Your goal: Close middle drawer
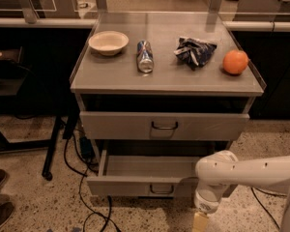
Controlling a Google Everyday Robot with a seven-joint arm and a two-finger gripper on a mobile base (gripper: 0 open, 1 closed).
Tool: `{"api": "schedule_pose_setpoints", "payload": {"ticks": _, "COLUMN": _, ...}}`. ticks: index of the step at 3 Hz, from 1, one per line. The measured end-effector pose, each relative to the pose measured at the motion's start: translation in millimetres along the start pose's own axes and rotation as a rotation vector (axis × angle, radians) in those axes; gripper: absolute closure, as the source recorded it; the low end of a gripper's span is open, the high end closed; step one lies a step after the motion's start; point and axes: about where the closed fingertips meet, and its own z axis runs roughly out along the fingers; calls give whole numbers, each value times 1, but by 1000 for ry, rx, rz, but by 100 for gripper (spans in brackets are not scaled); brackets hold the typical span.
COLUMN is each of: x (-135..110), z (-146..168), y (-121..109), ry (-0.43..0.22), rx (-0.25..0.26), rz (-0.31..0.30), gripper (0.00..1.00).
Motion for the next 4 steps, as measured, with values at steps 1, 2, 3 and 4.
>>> {"api": "schedule_pose_setpoints", "payload": {"ticks": 1, "x": 0, "z": 0, "y": 0, "ry": 0, "rx": 0, "rz": 0, "gripper": 38}}
{"api": "schedule_pose_setpoints", "payload": {"ticks": 2, "x": 0, "z": 0, "y": 0, "ry": -1, "rx": 0, "rz": 0, "gripper": 62}}
{"api": "schedule_pose_setpoints", "payload": {"ticks": 3, "x": -8, "z": -4, "y": -11, "ry": -47, "rx": 21, "rz": -3, "gripper": 83}}
{"api": "schedule_pose_setpoints", "payload": {"ticks": 4, "x": -24, "z": -10, "y": -32, "ry": -100, "rx": 67, "rz": 14, "gripper": 100}}
